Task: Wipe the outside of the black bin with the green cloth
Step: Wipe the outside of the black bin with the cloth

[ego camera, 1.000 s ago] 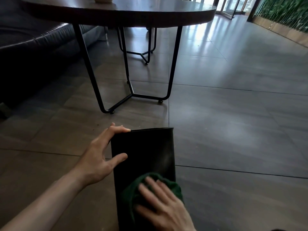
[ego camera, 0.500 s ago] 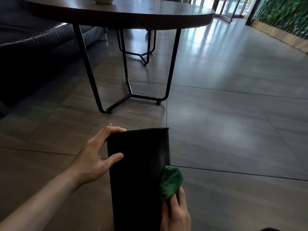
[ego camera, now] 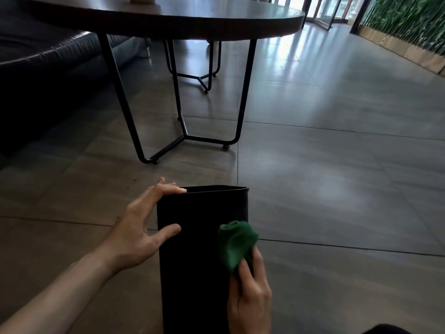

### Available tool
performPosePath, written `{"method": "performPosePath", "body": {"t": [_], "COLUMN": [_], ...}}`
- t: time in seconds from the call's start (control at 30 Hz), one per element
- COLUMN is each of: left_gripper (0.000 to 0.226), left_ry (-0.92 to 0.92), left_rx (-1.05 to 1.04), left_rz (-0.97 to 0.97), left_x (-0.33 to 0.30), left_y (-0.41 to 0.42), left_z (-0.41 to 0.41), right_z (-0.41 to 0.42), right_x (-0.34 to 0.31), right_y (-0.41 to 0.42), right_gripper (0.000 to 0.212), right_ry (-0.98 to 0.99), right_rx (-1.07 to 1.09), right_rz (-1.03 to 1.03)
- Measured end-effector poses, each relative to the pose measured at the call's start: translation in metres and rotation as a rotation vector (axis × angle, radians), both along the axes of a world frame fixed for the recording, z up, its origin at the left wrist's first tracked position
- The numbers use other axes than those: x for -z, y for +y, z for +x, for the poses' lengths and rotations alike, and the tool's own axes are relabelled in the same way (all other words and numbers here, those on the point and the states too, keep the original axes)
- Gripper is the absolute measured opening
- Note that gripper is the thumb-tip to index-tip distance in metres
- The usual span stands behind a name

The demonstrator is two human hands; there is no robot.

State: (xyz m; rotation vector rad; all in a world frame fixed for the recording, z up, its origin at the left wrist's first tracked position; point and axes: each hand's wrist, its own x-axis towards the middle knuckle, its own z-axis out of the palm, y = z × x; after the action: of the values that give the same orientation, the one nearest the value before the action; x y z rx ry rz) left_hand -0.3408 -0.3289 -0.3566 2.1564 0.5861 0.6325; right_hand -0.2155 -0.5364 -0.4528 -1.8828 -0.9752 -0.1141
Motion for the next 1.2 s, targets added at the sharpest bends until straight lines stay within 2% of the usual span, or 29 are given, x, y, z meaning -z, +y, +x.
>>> {"method": "performPosePath", "body": {"t": [0.07,0.13,0.3,0.43,0.5,0.57,0.63,0.67,0.73,0.8,0.87,0.97,1.07,1.17,1.2], "left_gripper": [0.067,0.070,0.069,0.071,0.071,0.071,0.071,0.071,0.071,0.071,0.070,0.068,0.064,0.064,0.064], "left_ry": [0.008,0.014,0.031,0.022,0.015,0.011,0.022,0.025,0.033,0.034,0.030,0.050,0.073,0.103,0.123], "left_rx": [0.008,0.005,-0.009,0.008,-0.004,-0.016,-0.014,-0.005,0.028,0.029,0.005,0.003,-0.005,-0.013,-0.004], "left_rz": [-0.001,-0.001,0.019,0.020,0.019,0.023,0.026,0.025,0.033,0.037,0.028,-0.001,-0.023,-0.054,-0.064], "left_x": [-0.001,-0.002,-0.004,-0.004,-0.004,-0.005,-0.005,-0.006,-0.006,-0.007,-0.009,-0.012,-0.015,-0.018,-0.019], "left_y": [-0.001,-0.003,-0.006,-0.005,-0.005,-0.004,-0.006,-0.006,-0.009,-0.010,-0.008,-0.002,0.009,0.019,0.020], "left_z": [0.001,-0.001,-0.002,-0.002,0.000,0.001,0.001,0.001,0.002,0.002,0.000,-0.003,-0.008,-0.017,-0.020], "right_z": [-0.003,0.001,0.021,0.010,0.002,0.000,0.007,0.013,0.020,0.024,0.019,0.009,0.014,0.038,0.051], "right_x": [-0.002,-0.015,-0.057,-0.027,-0.004,0.008,0.005,-0.005,-0.034,-0.053,-0.052,-0.014,0.023,0.030,0.025], "right_y": [0.000,0.014,0.055,0.023,-0.004,-0.016,-0.011,-0.002,0.017,0.034,0.036,0.011,-0.021,-0.027,-0.022], "right_gripper": [0.035,0.037,0.027,0.032,0.030,0.028,0.036,0.035,0.030,0.030,0.037,0.041,0.037,0.029,0.021], "right_ry": [0.119,0.135,-0.111,-0.274,-0.172,0.055,0.265,0.299,0.250,0.115,-0.017,-0.165,0.013,0.502,0.586], "right_rx": [0.072,0.075,-0.022,-0.069,-0.050,0.024,0.123,0.146,0.124,0.049,-0.016,-0.054,-0.059,0.139,0.228], "right_rz": [0.015,0.025,-0.010,-0.046,-0.065,-0.079,-0.081,-0.043,0.060,0.104,0.048,-0.058,-0.133,-0.121,-0.098]}}
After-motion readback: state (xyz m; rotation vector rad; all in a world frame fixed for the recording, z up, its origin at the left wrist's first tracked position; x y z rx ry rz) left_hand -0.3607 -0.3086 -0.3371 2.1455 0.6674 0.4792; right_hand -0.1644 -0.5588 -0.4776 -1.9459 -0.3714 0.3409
